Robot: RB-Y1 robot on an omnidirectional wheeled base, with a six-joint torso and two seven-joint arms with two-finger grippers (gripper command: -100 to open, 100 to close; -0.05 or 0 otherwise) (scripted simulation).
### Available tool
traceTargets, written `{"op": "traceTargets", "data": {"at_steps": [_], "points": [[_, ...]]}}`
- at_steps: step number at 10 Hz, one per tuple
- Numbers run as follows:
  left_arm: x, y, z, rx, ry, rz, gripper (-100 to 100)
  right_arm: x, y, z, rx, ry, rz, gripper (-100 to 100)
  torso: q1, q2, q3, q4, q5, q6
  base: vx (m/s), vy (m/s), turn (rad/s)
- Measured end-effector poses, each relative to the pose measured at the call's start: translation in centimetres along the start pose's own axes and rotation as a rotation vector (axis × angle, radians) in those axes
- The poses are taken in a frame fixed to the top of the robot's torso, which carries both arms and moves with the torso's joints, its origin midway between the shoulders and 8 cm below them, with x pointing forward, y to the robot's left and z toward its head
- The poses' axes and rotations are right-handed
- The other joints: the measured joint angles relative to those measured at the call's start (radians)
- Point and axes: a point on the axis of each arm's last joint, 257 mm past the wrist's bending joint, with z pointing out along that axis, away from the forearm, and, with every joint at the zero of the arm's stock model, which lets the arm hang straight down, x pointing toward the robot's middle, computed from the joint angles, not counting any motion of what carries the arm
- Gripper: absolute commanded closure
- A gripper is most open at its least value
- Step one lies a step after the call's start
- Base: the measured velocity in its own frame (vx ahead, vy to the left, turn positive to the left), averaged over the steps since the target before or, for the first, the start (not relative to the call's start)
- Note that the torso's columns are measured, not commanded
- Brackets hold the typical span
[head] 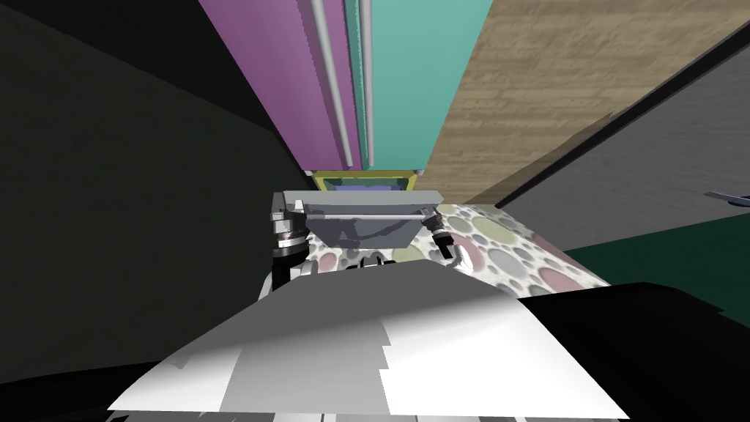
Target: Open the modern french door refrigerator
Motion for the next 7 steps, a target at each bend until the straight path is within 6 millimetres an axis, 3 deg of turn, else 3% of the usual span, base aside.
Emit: {"op": "traceTargets", "data": {"at_steps": [1,2,7], "points": [[0.0,0.0,0.0,0.0,0.0,0.0,0,0.3,-0.6,0.3,-0.001,0.006,0.002,-100,0.003,0.003,0.001,0.002,0.002,0.001,-0.016,0.017,0.002],[0.0,0.0,0.0,0.0,0.0,0.0,0,0.7,-0.3,0.1,-0.007,0.018,0.006,0,0.001,0.0,0.001,-0.001,-0.001,0.0,0.0,0.0,0.0],[0.0,0.0,0.0,0.0,0.0,0.0,0,1.7,1.1,-0.8,-0.035,0.05,0.013,0,-0.008,-0.012,-0.005,-0.01,-0.01,-0.001,0.0,0.0,0.0]]}}
